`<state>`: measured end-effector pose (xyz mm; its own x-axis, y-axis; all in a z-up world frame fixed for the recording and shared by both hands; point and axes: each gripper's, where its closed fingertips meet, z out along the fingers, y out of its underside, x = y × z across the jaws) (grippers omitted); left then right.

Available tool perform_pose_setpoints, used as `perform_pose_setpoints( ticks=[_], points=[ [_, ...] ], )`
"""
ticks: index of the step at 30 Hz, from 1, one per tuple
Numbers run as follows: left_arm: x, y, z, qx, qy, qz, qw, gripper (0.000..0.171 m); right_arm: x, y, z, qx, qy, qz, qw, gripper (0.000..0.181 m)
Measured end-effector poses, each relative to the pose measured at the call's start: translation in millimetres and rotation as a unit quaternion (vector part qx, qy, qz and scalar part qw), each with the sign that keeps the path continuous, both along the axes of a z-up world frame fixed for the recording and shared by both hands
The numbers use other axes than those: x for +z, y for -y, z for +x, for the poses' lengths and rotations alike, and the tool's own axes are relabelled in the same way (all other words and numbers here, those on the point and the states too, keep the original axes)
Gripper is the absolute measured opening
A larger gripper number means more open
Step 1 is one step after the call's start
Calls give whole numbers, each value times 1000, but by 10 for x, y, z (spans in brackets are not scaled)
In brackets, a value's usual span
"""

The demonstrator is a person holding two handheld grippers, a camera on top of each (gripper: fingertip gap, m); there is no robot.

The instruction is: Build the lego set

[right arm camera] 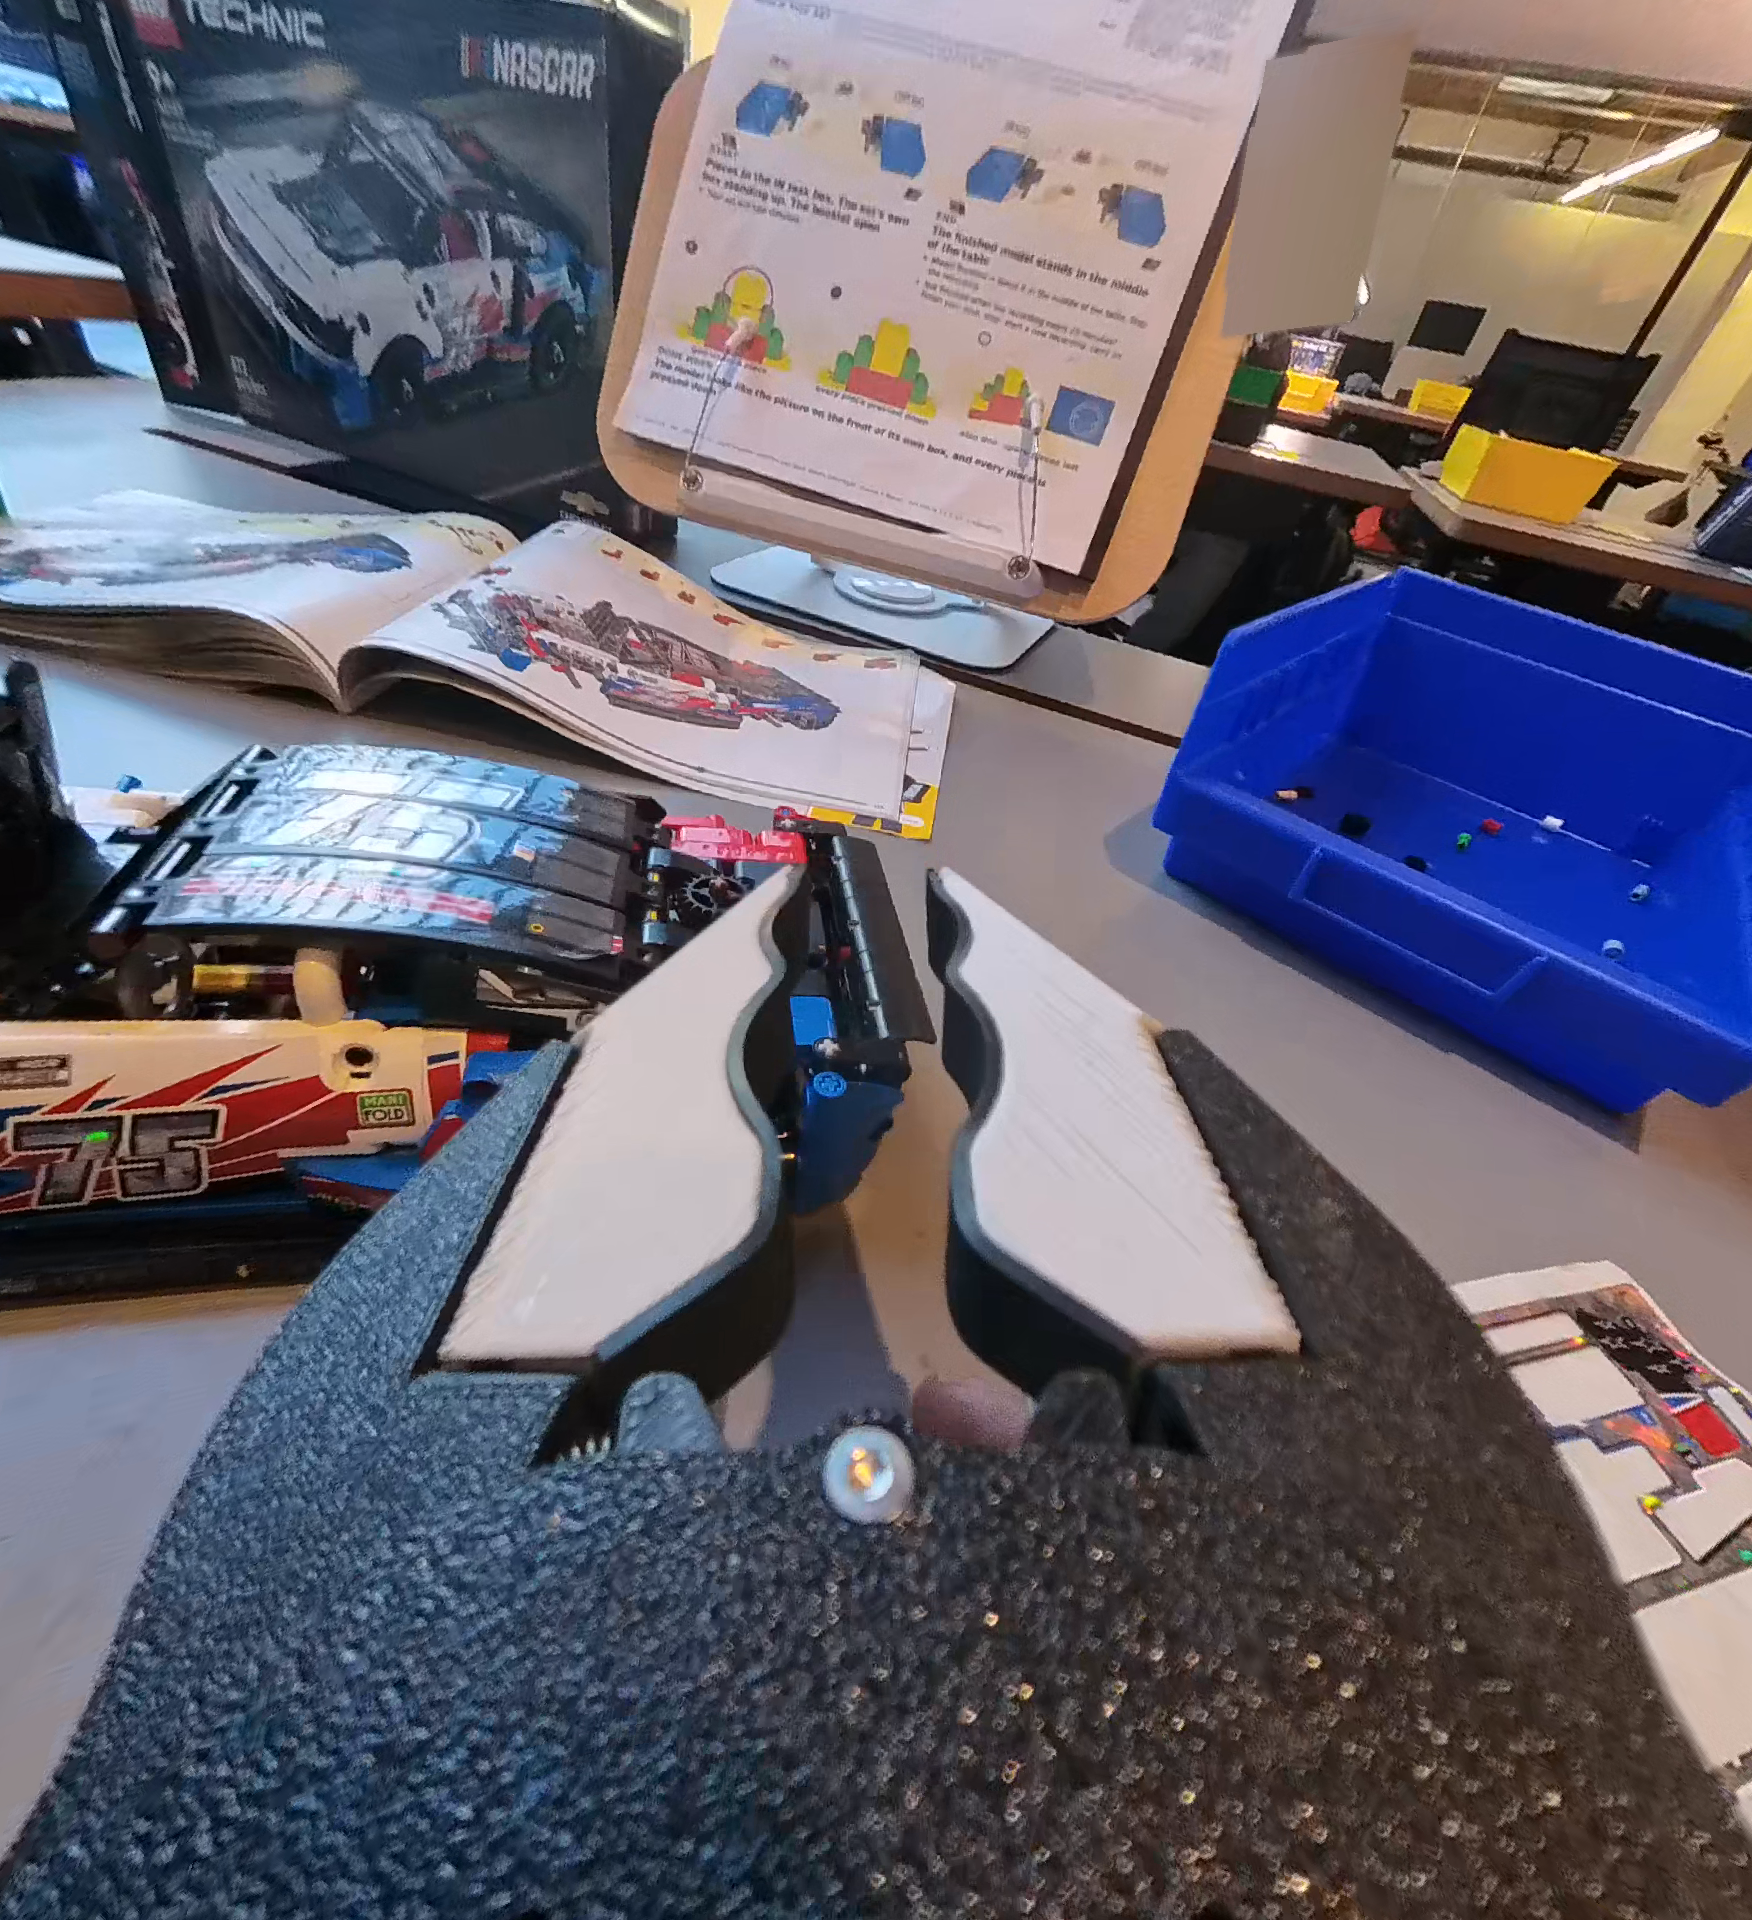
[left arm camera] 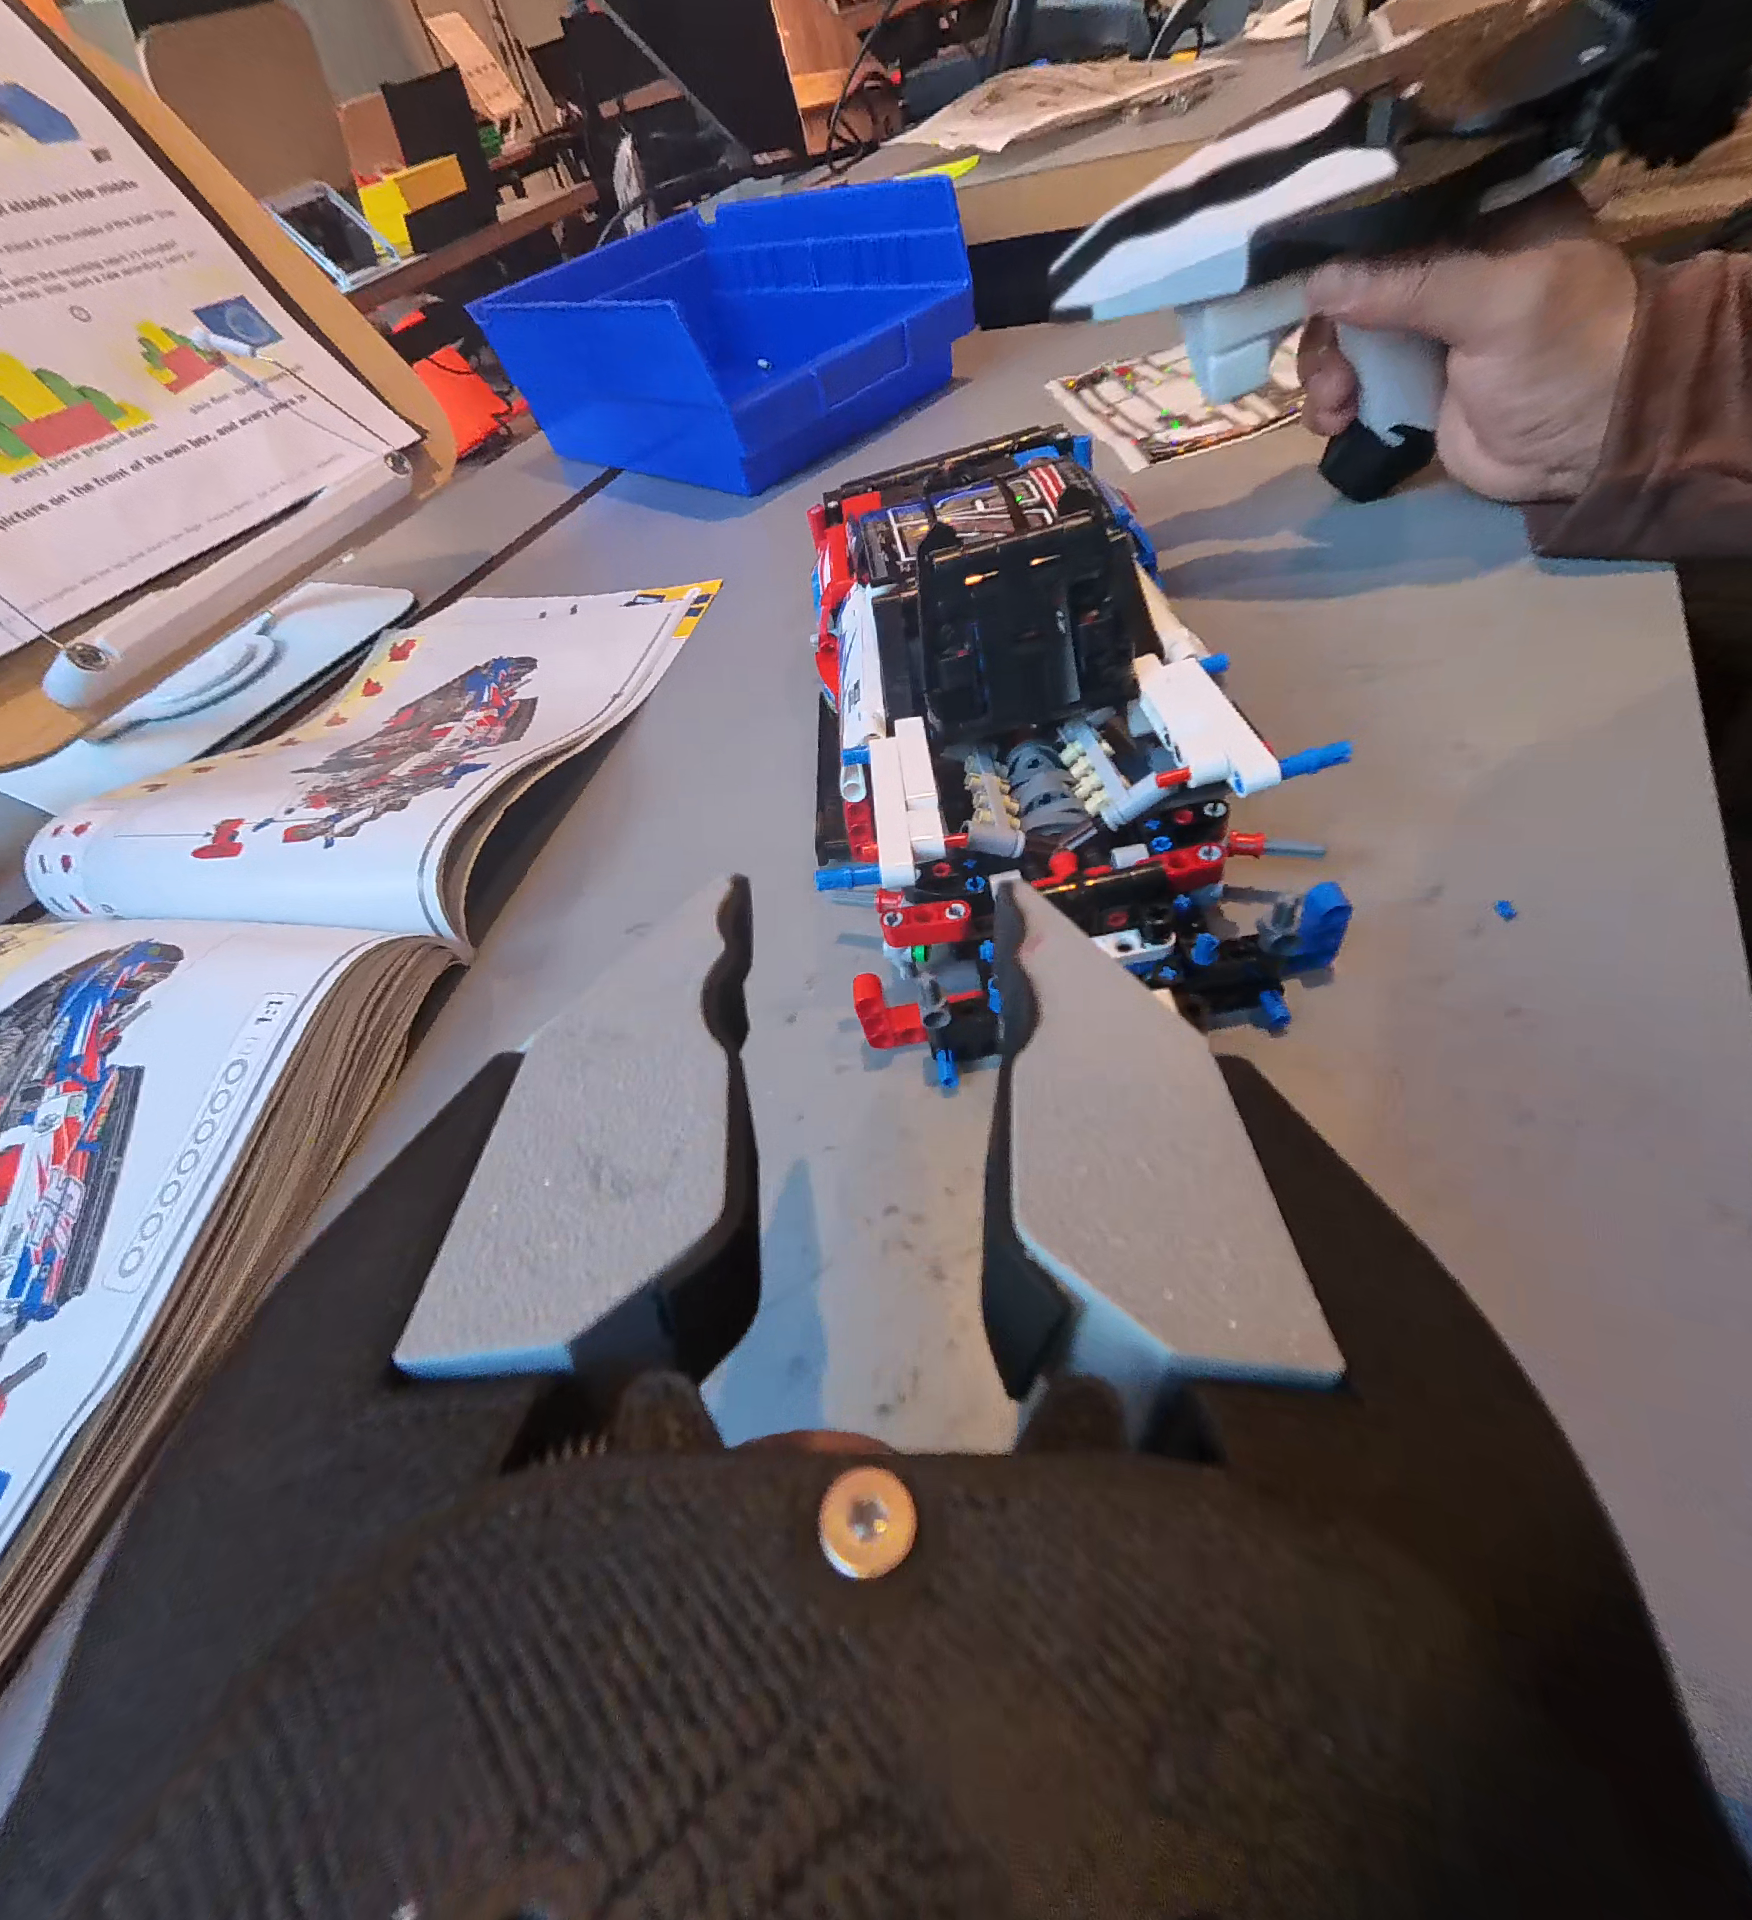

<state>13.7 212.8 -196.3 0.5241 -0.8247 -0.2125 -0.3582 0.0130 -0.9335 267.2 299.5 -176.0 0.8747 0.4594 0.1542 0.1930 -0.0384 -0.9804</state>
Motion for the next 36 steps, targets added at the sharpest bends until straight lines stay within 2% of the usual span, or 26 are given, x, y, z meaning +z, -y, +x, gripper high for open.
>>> perform_pose_setpoints(
  ticks=[9,20,36],
  points=[
    [-60,2,-24,5,0,-29,1000,42,-100,-21,-142,1,72,5,997,21],
    [-82,-83,-48,17,8,-46,999,43,-33,-5,-110,11,34,8,999,19],
    [-139,-85,-65,32,-17,-42,998,42,-86,-37,-147,14,50,-4,999,19]
  ],
)
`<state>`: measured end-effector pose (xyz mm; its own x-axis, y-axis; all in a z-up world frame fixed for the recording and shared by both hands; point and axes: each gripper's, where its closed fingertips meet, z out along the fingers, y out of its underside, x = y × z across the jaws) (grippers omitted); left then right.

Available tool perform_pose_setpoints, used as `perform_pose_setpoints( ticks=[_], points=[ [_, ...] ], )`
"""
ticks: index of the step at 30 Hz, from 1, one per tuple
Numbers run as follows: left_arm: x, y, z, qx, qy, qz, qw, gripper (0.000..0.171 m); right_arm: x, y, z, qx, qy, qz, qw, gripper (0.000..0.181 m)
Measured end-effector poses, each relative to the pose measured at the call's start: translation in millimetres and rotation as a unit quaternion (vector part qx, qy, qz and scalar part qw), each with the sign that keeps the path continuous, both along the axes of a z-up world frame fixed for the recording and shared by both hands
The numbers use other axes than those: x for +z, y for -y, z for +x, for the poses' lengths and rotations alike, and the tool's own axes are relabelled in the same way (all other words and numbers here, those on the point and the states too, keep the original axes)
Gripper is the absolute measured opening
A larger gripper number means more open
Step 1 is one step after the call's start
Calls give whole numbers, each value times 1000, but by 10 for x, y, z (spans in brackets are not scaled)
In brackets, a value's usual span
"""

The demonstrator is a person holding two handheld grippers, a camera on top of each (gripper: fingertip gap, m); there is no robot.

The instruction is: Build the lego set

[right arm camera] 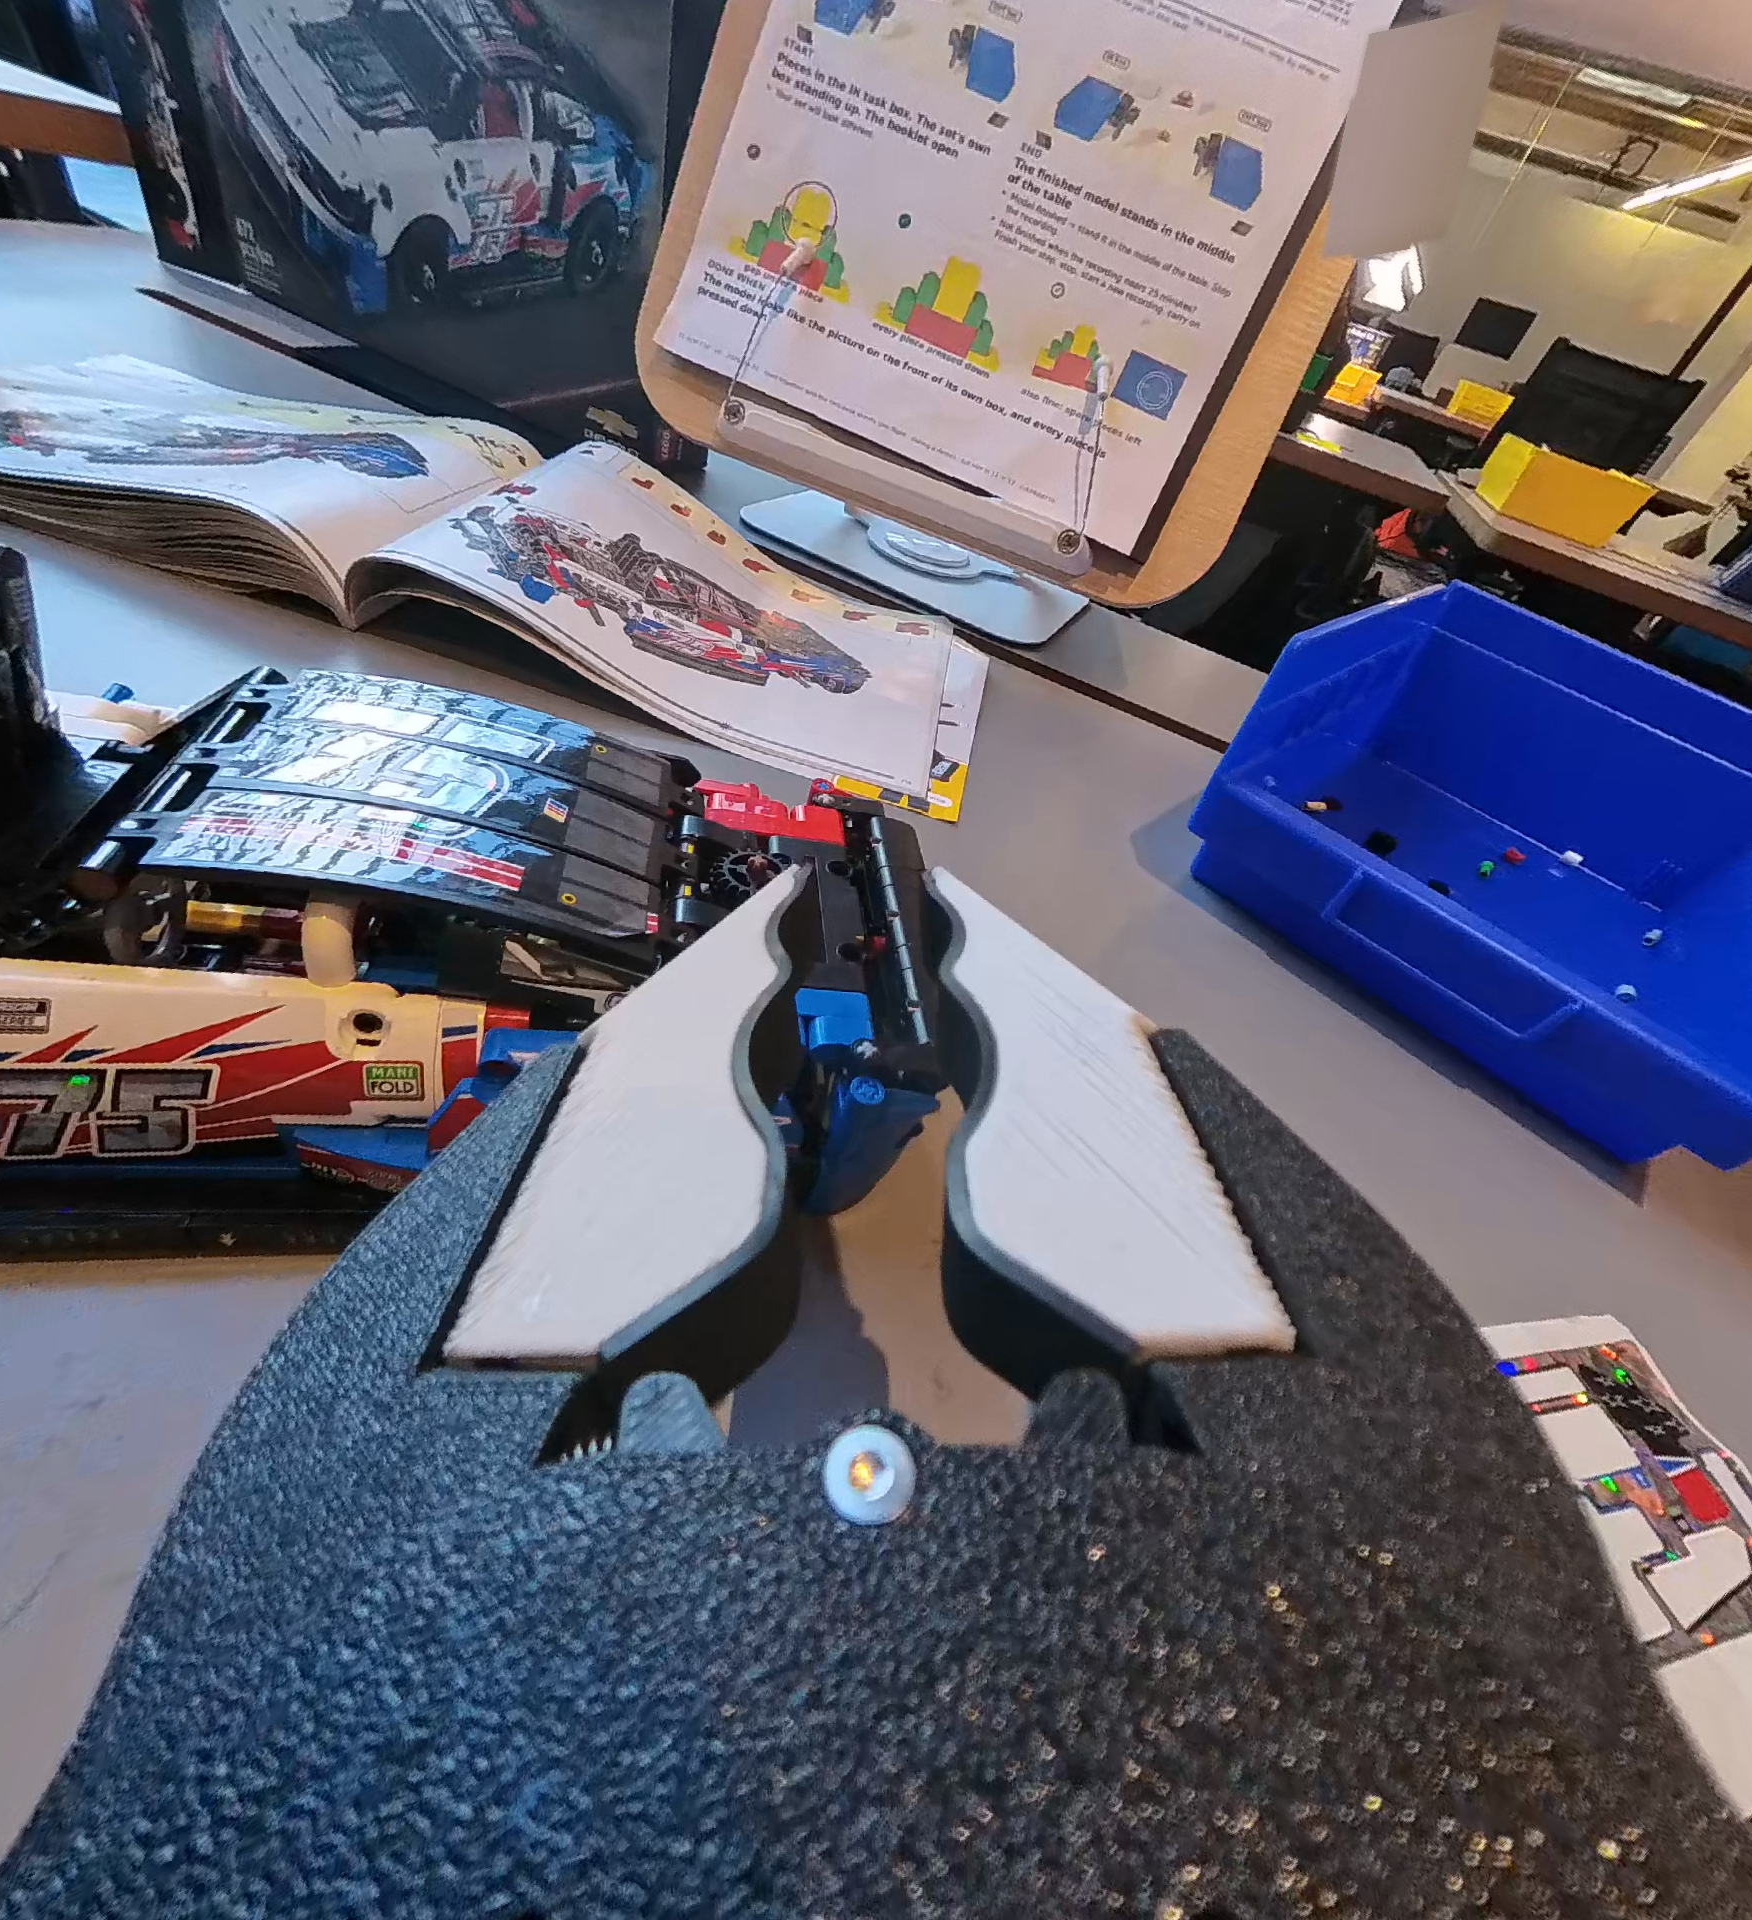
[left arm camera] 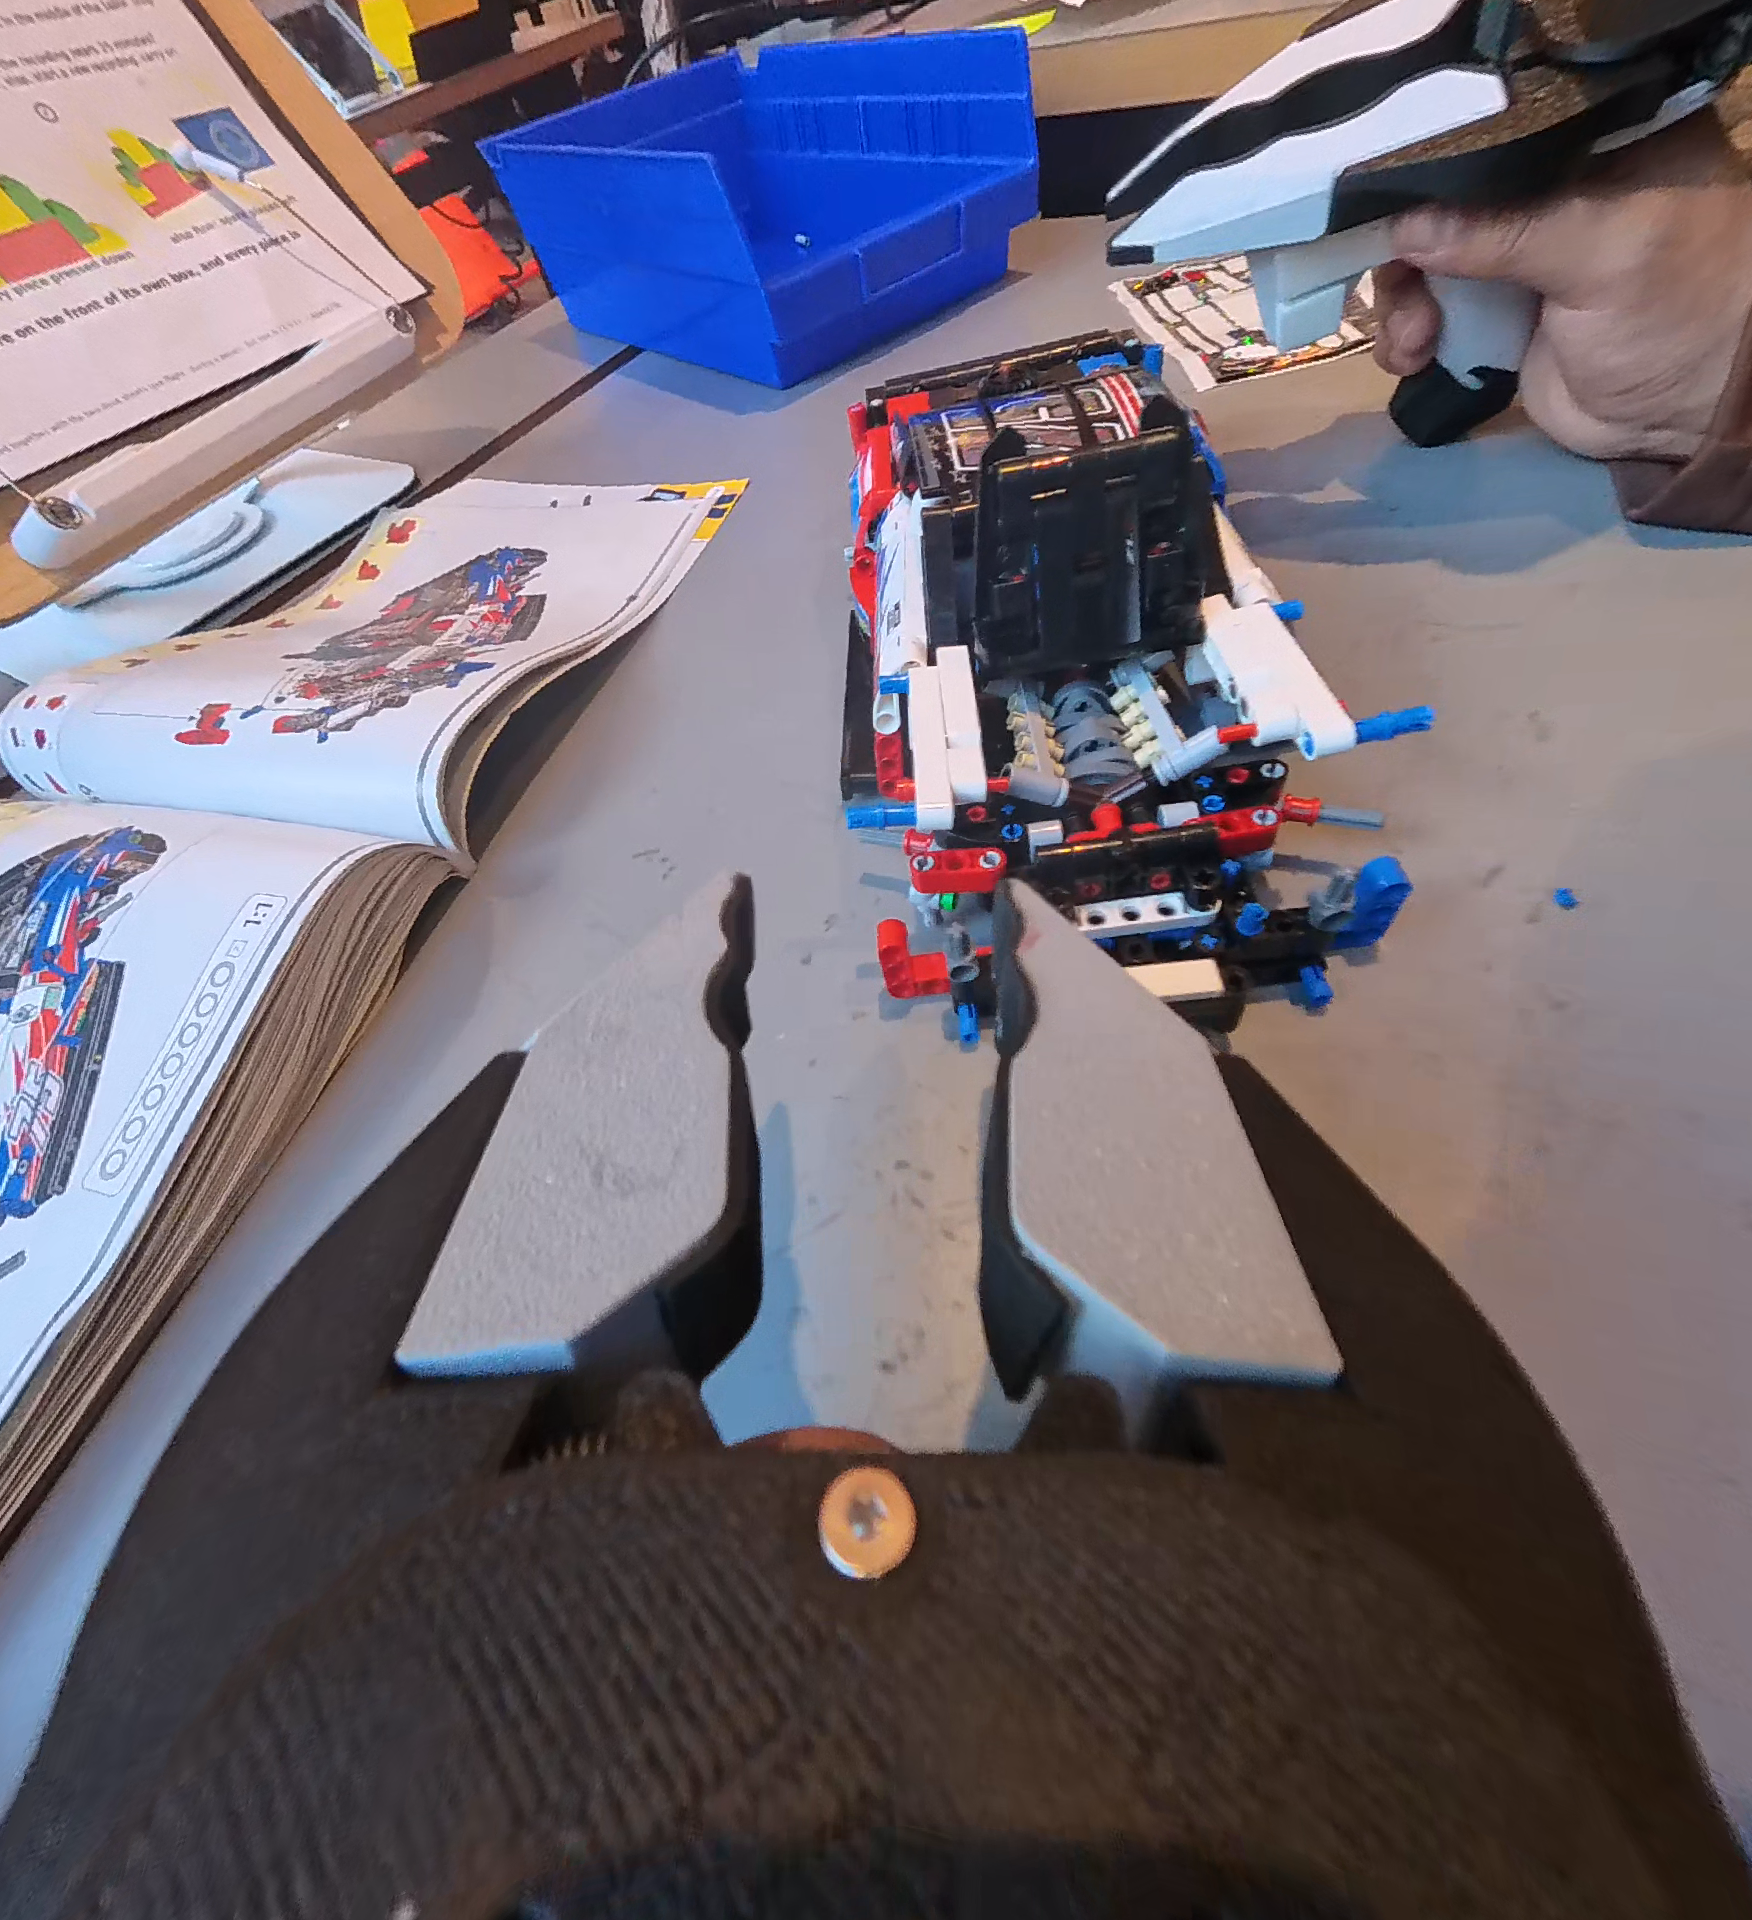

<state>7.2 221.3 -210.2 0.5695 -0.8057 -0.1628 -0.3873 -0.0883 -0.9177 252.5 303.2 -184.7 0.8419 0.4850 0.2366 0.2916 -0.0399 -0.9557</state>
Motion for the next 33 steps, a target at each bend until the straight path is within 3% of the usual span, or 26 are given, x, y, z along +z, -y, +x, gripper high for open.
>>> perform_pose_setpoints(
  ticks=[16,24,33],
  points=[
    [-153,-152,-129,65,0,-79,995,50,-86,-108,0,-28,41,-7,999,20],
    [-300,-441,-448,193,9,-144,971,42,-69,-123,34,-39,36,-4,999,24],
    [-274,-479,-511,223,-7,-114,968,39,42,-81,67,-26,-10,14,1000,24]
  ],
)
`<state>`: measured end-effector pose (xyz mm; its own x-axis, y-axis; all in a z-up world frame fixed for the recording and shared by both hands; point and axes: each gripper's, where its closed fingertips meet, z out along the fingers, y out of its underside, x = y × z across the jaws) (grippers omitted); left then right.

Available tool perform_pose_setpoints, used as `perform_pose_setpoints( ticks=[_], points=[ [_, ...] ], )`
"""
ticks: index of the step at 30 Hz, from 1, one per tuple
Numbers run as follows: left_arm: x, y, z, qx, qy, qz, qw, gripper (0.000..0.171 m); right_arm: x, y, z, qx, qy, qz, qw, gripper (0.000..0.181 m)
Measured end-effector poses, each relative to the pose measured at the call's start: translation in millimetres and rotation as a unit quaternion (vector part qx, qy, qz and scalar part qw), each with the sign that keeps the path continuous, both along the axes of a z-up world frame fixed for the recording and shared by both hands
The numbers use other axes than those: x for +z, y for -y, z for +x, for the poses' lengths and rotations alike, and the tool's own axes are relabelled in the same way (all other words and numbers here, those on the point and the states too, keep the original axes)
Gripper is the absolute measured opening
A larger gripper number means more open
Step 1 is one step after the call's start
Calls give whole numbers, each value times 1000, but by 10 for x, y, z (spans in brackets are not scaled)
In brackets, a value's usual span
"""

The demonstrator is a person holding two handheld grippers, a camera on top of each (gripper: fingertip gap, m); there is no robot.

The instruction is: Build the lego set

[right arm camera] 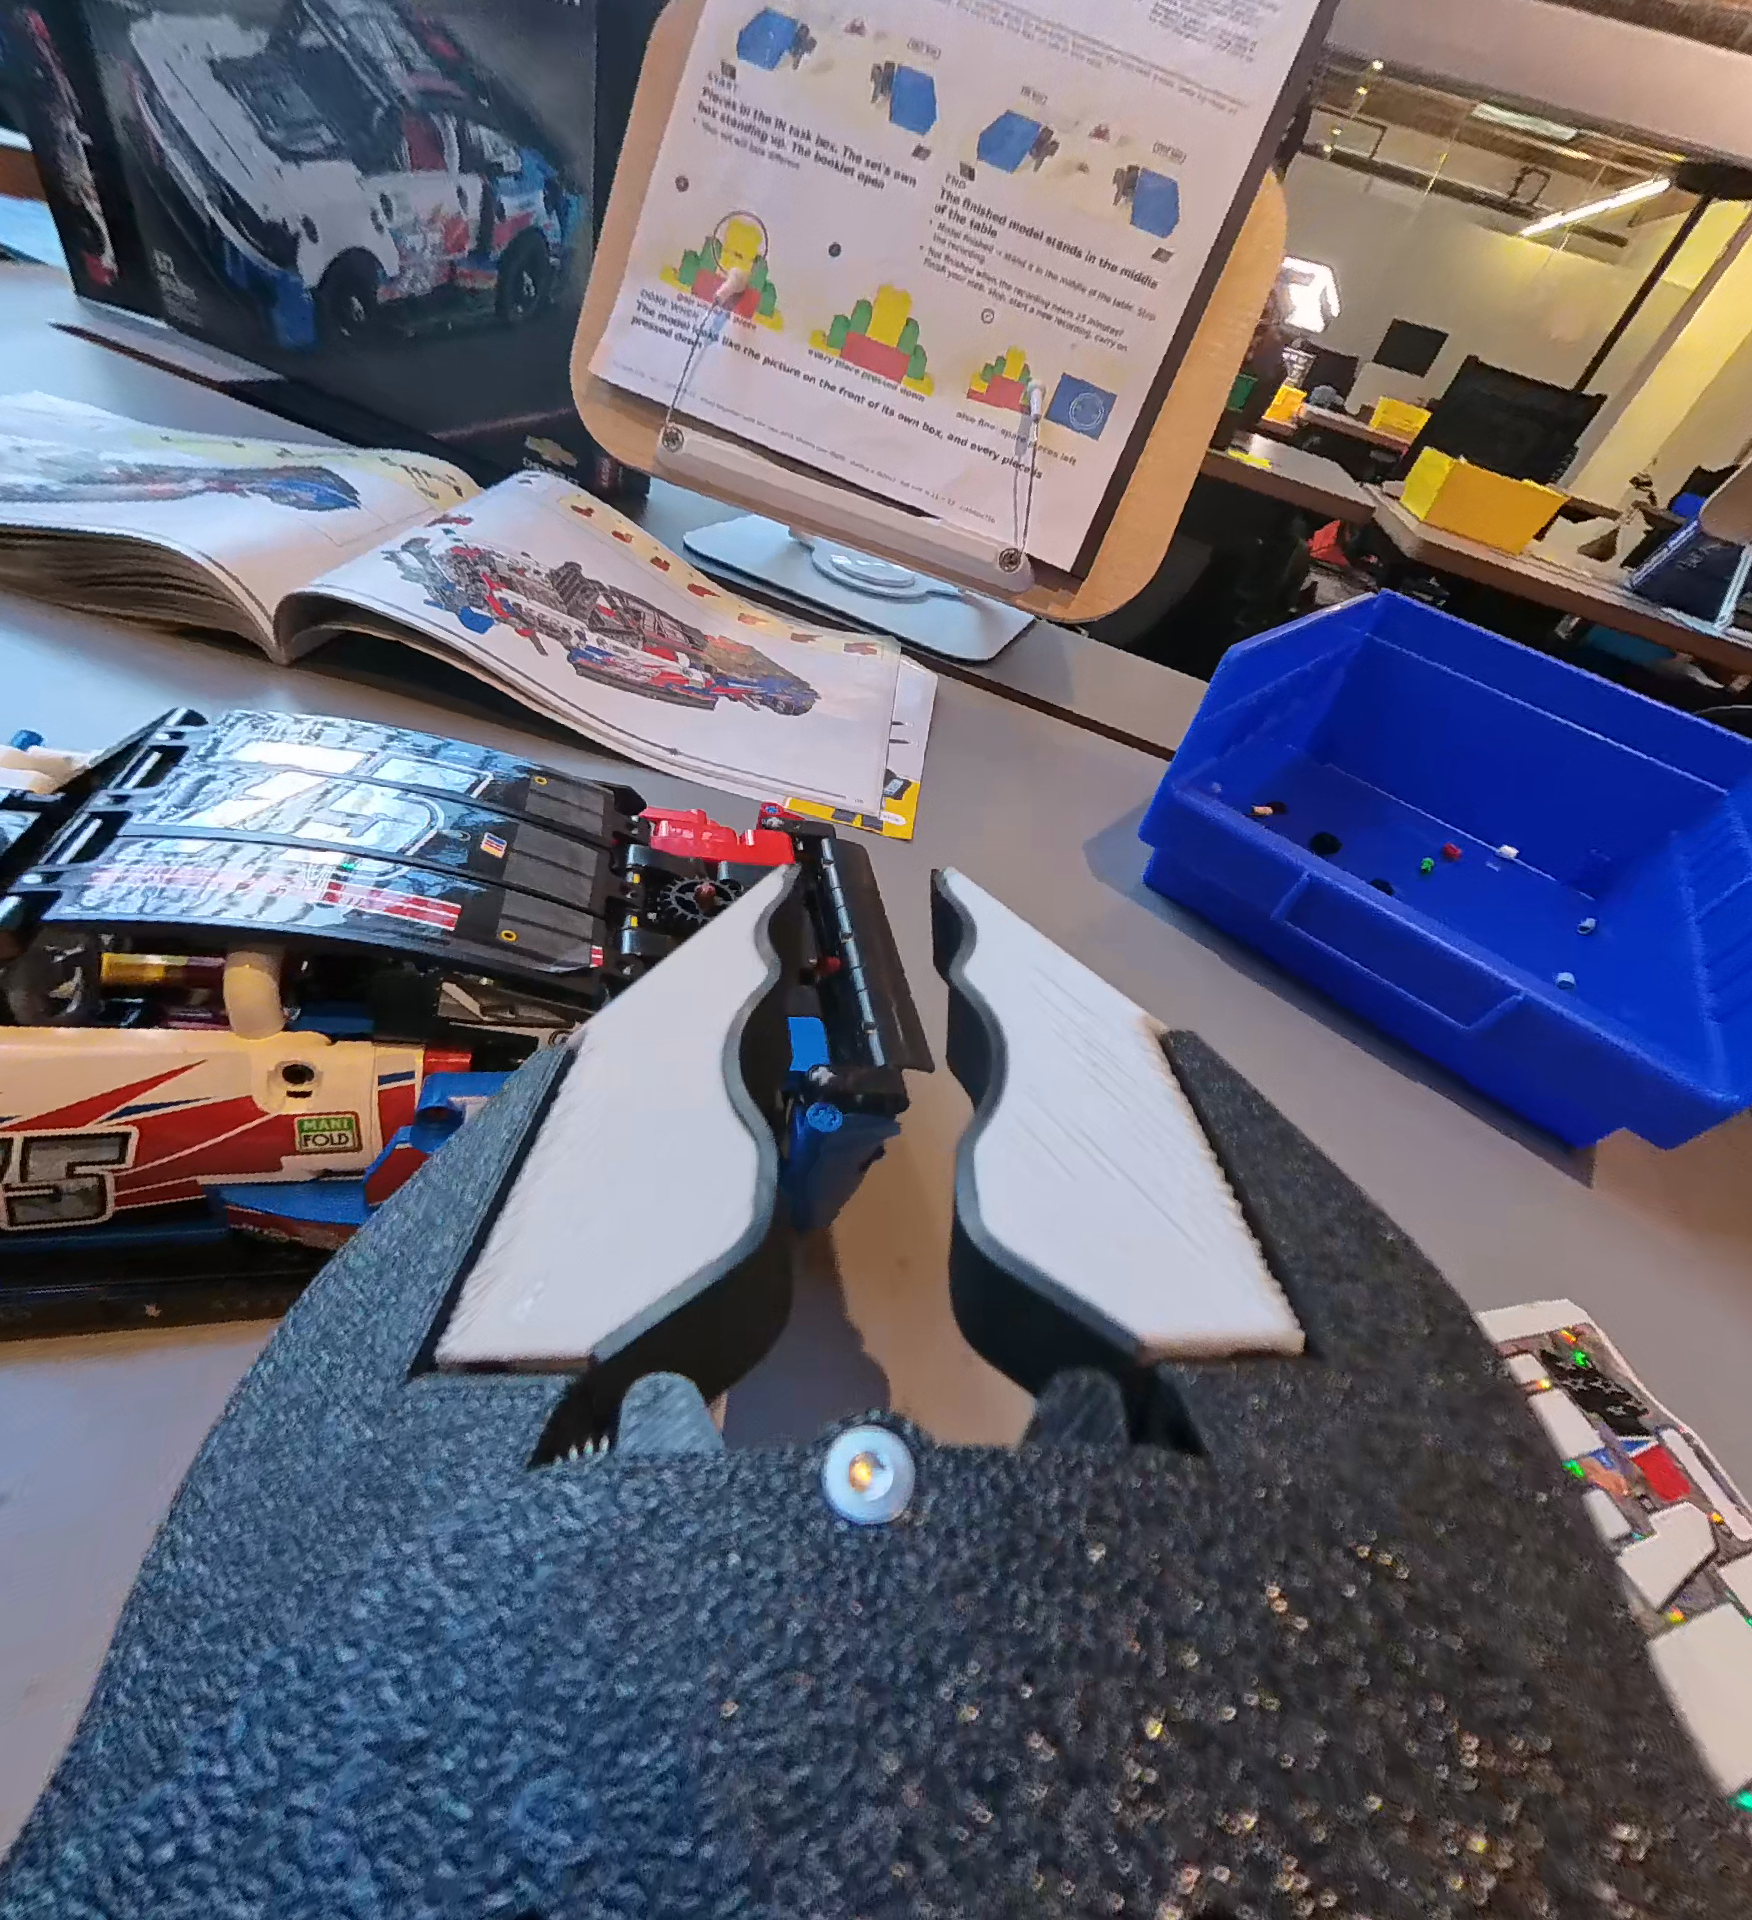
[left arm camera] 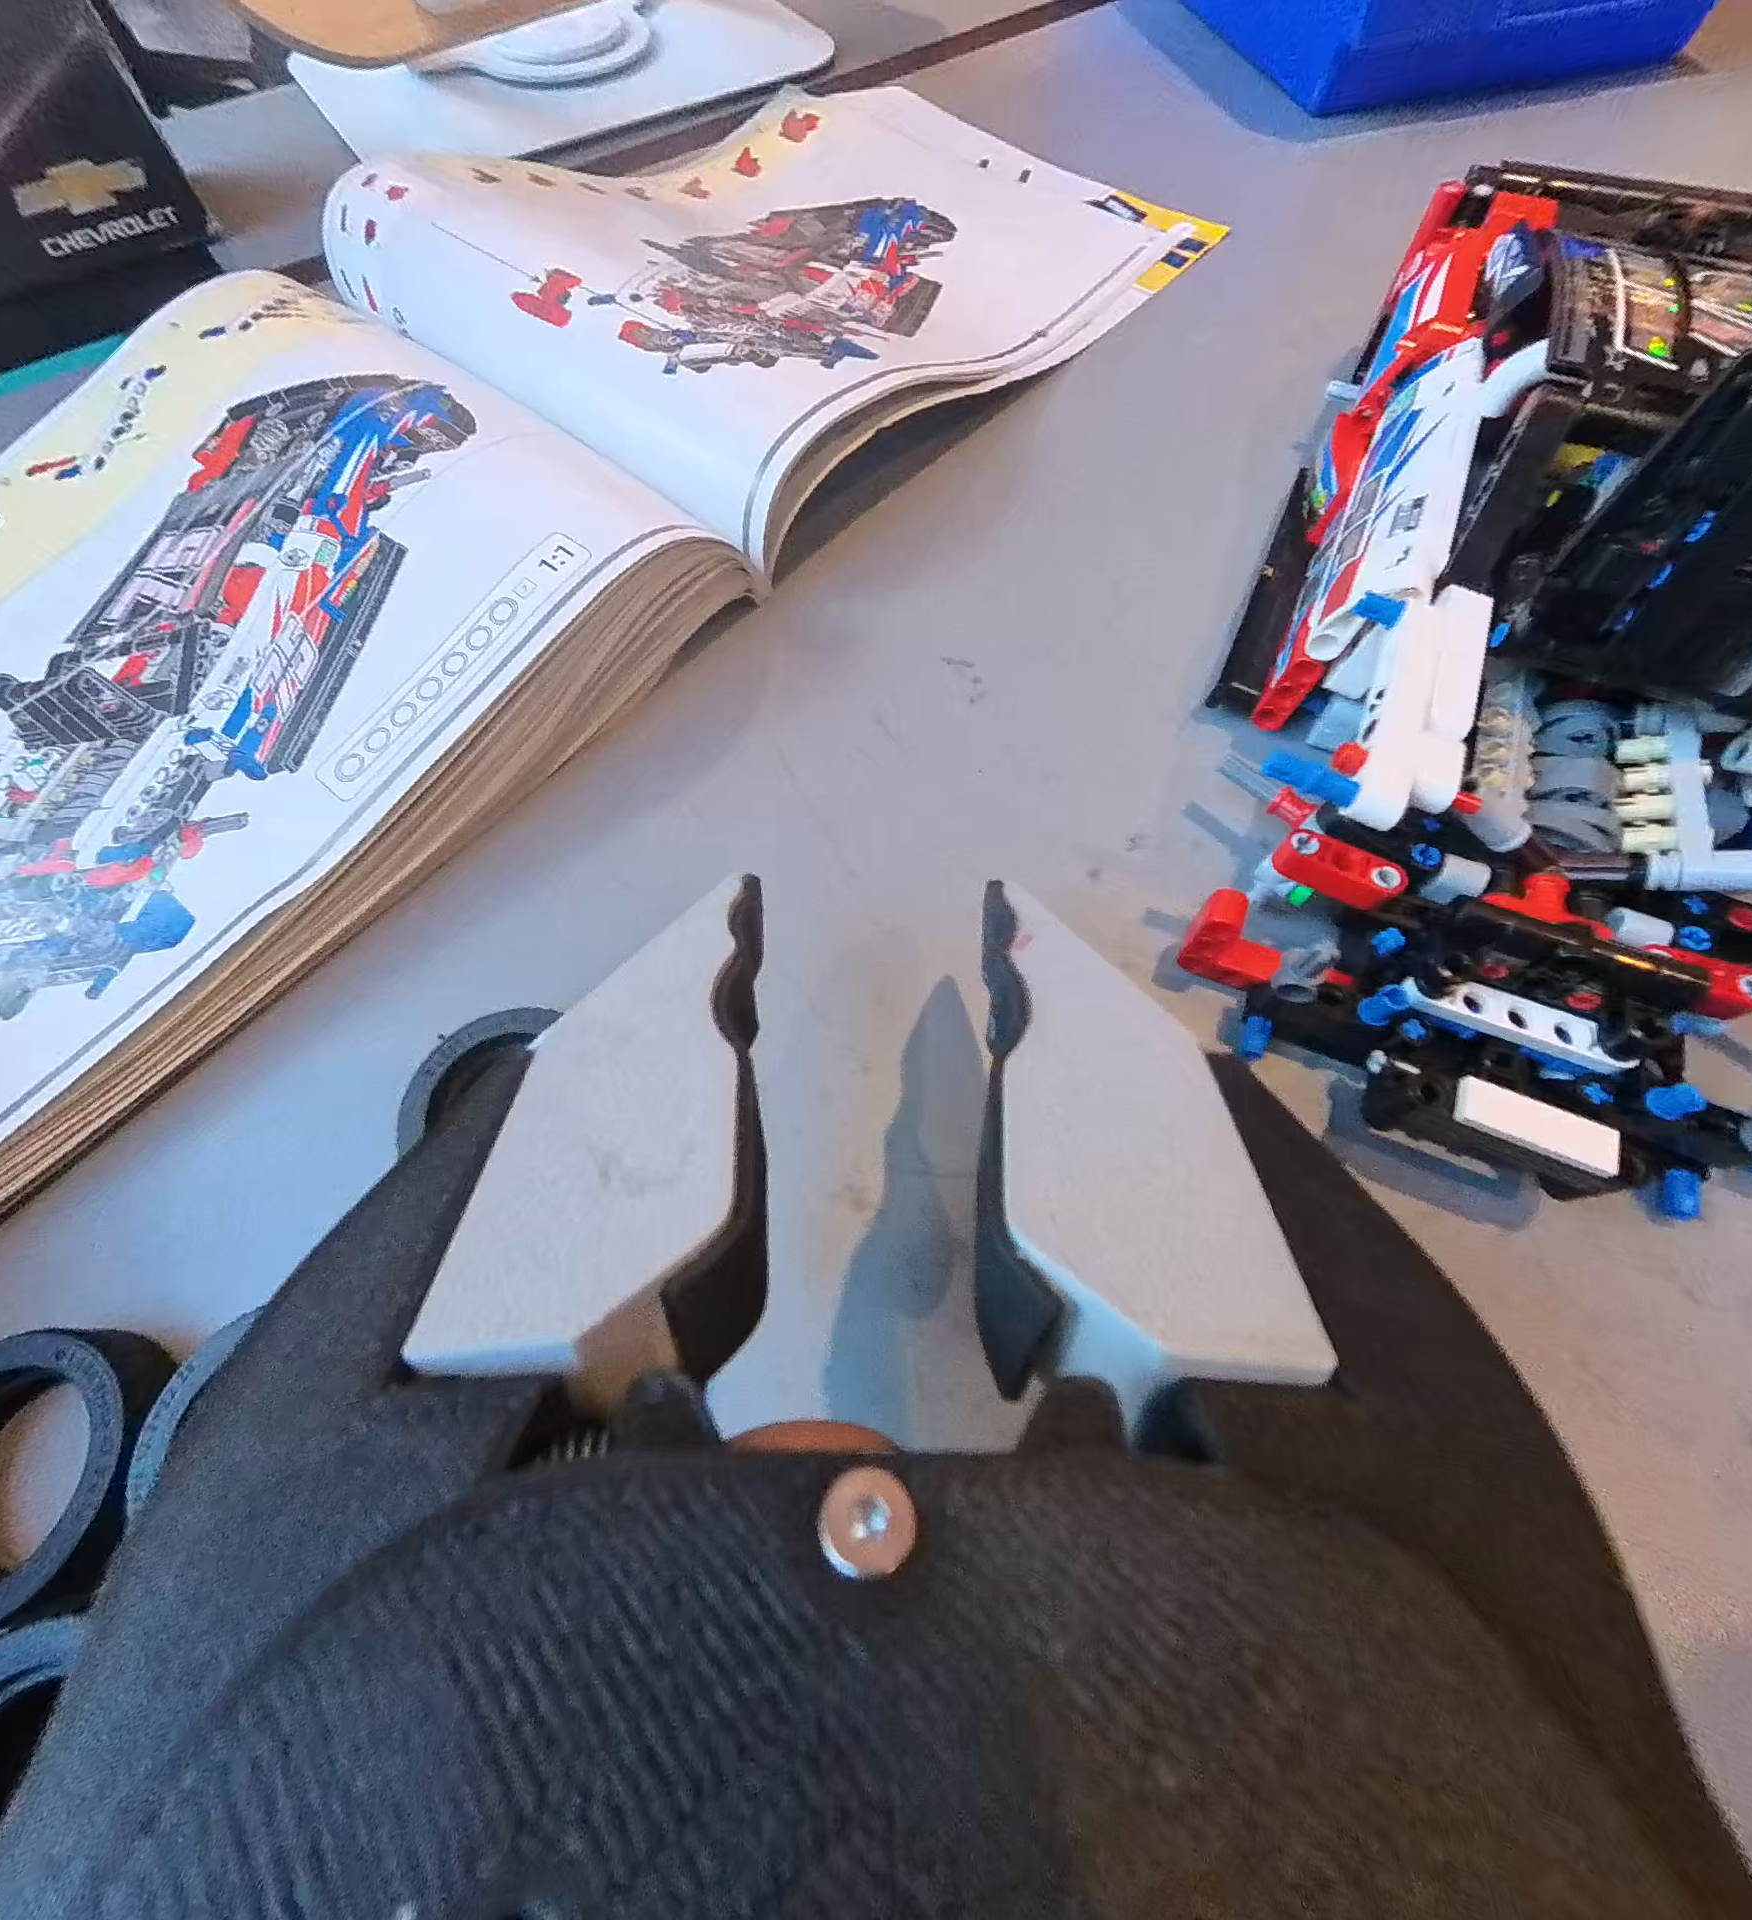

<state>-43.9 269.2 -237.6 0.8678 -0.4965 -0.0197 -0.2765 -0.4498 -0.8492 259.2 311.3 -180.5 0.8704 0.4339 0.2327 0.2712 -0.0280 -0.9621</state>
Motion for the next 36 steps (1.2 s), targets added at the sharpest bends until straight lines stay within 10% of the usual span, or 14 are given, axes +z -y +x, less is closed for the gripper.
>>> perform_pose_setpoints(
  ticks=[16,22,27,36],
  points=[
    [218,-174,-422,97,16,62,993,49,391,675,-1230,203,21,-23,979,20],
    [700,-48,-894,146,3,96,985,54,47,995,-1724,311,135,-153,928,41],
    [1129,353,-1534,195,-24,126,972,65,-293,1117,-1524,353,252,-220,874,13],
    [701,1023,-2430,268,-76,16,960,81,85,1228,-1652,407,186,-167,879,26]
  ],
)
